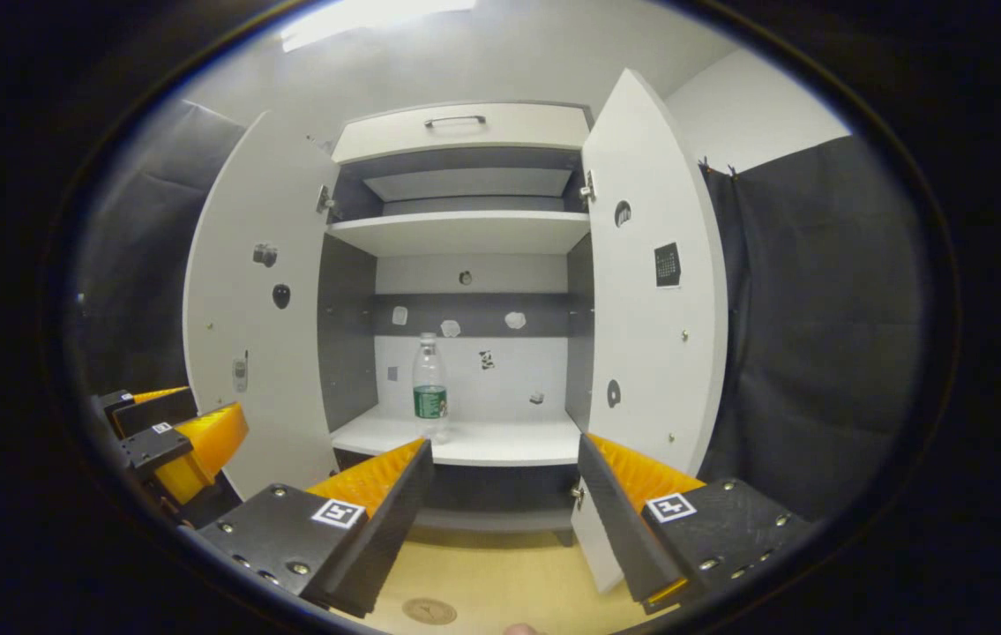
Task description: Grasp the bottle in the cabinet with the left hand and place it on the coaster, then close the right door with the right hand and the left door with the left hand.
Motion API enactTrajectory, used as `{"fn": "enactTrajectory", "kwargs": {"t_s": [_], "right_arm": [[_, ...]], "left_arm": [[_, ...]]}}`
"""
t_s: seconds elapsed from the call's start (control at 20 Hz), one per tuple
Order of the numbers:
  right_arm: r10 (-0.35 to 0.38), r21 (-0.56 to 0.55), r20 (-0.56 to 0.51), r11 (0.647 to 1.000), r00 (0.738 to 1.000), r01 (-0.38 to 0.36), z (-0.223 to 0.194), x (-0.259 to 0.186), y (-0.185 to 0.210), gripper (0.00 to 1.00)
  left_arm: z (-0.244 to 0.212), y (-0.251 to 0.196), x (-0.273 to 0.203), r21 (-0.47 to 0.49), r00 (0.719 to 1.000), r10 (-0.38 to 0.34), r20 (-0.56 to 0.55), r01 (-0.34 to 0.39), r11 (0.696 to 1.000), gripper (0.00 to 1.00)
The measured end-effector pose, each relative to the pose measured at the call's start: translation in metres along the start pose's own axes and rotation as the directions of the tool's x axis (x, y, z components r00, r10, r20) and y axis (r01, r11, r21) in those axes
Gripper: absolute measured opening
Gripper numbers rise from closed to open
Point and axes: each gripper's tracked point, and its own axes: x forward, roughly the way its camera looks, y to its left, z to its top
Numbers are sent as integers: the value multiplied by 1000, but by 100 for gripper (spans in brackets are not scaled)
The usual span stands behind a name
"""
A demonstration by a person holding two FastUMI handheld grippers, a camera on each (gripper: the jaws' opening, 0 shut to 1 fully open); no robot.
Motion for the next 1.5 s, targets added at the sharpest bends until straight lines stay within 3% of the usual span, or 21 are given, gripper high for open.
{"fn": "enactTrajectory", "kwargs": {"t_s": [0.5, 1.0, 1.5], "right_arm": [[-2, -4, -16, 1000, 1000, 2, -4, 9, -3, 100], [-25, -12, -45, 1000, 999, 24, -11, 20, -12, 100], [-64, -28, -81, 998, 995, 62, -21, 32, -24, 100]], "left_arm": [[-15, -16, 43, -23, 999, -31, -33, 30, 999, 99], [-8, -54, 148, -9, 996, -91, 6, 91, 996, 98], [-24, -96, 247, -56, 986, -164, -19, 163, 985, 98]]}}
